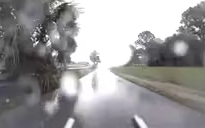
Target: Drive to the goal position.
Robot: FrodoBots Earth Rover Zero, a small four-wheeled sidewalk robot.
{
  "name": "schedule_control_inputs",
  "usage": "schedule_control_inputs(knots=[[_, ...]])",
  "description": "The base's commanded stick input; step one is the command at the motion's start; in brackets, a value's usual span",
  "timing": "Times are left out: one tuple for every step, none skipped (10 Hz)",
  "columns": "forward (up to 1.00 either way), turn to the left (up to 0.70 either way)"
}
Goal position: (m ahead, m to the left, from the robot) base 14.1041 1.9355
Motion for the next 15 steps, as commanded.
schedule_control_inputs(knots=[[1.00,0.00],[1.00,0.00],[1.00,0.00],[1.00,0.00],[1.00,0.00],[1.00,0.00],[1.00,0.00],[1.00,0.00],[1.00,0.00],[1.00,0.00],[1.00,0.00],[1.00,0.00],[1.00,0.00],[1.00,0.00],[1.00,0.00]])
